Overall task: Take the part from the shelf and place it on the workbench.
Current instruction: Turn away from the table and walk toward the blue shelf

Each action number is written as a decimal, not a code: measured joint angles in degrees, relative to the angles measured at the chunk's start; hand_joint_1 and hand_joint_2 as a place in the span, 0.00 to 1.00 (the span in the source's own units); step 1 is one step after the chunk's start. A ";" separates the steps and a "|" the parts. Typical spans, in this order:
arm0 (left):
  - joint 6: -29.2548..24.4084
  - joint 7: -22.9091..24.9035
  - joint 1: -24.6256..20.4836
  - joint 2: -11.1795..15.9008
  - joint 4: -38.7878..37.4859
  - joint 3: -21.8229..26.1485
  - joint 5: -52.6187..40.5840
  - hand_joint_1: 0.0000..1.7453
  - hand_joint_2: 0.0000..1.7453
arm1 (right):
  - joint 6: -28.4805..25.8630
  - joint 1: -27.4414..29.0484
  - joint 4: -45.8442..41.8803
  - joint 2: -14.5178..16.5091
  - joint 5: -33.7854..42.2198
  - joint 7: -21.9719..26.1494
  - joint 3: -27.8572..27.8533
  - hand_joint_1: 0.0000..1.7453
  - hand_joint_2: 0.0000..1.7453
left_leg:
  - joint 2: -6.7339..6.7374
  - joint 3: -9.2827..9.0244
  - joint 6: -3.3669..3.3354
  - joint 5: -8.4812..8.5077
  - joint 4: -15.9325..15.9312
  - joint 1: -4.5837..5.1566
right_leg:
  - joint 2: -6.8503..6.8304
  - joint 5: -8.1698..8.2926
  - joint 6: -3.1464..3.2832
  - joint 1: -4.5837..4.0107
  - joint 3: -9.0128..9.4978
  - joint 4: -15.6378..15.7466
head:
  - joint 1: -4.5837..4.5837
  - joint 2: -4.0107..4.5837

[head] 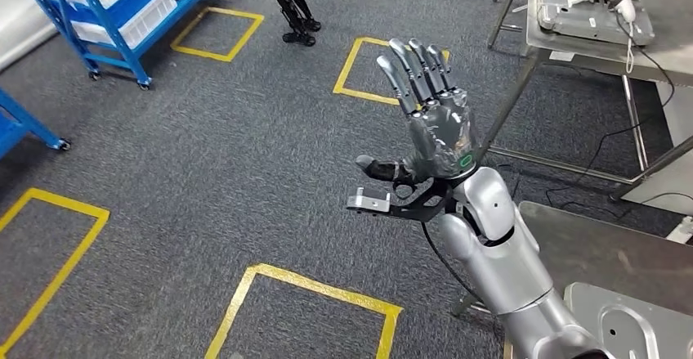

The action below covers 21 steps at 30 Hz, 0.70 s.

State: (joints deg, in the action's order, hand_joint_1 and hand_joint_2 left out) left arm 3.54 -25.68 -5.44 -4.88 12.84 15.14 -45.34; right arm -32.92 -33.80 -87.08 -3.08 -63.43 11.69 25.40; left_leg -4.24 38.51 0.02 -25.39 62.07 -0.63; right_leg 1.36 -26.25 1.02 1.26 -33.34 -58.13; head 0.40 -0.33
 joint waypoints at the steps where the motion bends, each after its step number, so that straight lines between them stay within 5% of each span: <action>1: -0.02 0.06 0.04 0.11 -0.01 0.01 -0.02 0.00 0.00 | -0.02 0.04 0.14 0.07 0.02 0.07 0.00 0.00 0.00 | 1.82 1.46 0.20 -1.76 3.18 0.01 | -0.76 -0.02 0.16 -0.16 0.14 0.08 | 0.13 0.00; 3: -0.03 0.13 0.02 0.18 -0.01 0.02 -0.03 0.00 0.00 | -0.04 0.29 0.42 0.11 0.04 0.18 0.00 0.00 0.00 | 3.40 4.67 0.58 -4.70 10.01 -0.17 | -2.40 -0.15 0.32 -0.30 0.18 0.02 | 0.23 0.00; 5: -0.02 0.17 0.16 0.22 -0.02 0.03 -0.02 0.00 0.00 | -0.04 0.53 0.69 0.11 0.05 0.22 0.00 0.00 0.00 | 3.91 4.90 0.76 -4.14 10.95 -0.30 | -4.02 -0.36 0.29 -0.35 0.20 -0.11 | 0.23 0.00; 9: -0.04 0.25 0.15 0.40 -0.03 0.03 -0.02 0.00 0.00 | -0.06 0.55 0.81 0.11 0.06 0.22 -0.01 0.00 0.00 | 6.89 -2.35 -0.03 0.82 -1.94 0.20 | -6.51 -1.10 -0.49 -0.71 0.51 -0.54 | 0.23 0.00; 12: -0.07 0.27 0.22 0.45 -0.05 0.04 -0.02 0.00 0.00 | -0.05 0.50 0.83 0.26 0.08 0.22 -0.02 0.00 0.00 | 6.31 -2.97 -1.04 0.94 -3.56 0.56 | -7.90 -1.38 -1.33 -1.03 0.90 -0.44 | 0.16 0.00; 15: -0.09 0.30 0.35 0.55 -0.10 0.05 -0.02 0.00 0.00 | -0.06 0.46 0.82 0.35 0.12 0.21 -0.03 0.00 0.00 | 4.76 -3.39 -1.96 1.43 -4.38 0.15 | -5.12 -3.61 -2.20 -0.64 0.07 -3.13 | 0.14 0.00; 18: -0.06 0.39 0.09 0.58 -0.13 0.05 -0.02 0.00 0.00 | -0.07 0.71 1.02 0.35 0.21 0.20 -0.05 0.00 0.00 | 2.99 -3.38 -2.48 1.59 -4.47 0.13 | -1.79 -8.23 -2.47 -0.49 -4.82 -13.01 | 0.14 0.00; 19: -0.02 0.51 0.09 0.58 -0.14 0.05 -0.06 0.00 0.00 | -0.05 0.84 1.15 0.35 0.27 0.21 -0.05 0.00 0.00 | 2.26 -3.37 -2.50 1.58 -4.42 0.15 | -1.59 -8.48 -2.47 -0.49 -5.98 -15.03 | 0.14 0.00; 21: 0.09 0.81 0.25 0.57 -0.17 0.05 -0.27 0.00 0.00 | 0.01 0.99 1.34 0.34 0.69 0.25 -0.05 0.00 0.00 | 0.66 -3.39 -2.43 1.52 -4.19 0.16 | -1.23 -5.71 -2.27 -0.48 -5.54 -13.10 | 0.15 0.00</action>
State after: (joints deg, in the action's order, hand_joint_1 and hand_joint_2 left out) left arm 3.63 -24.87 -5.19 -4.31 12.67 15.20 -45.61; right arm -32.91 -32.81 -85.75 -2.74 -62.73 11.94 25.35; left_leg -3.58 35.11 -2.41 -23.86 57.87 -0.47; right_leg 0.13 -31.96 -1.25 0.78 -38.89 -71.23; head 0.55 -0.33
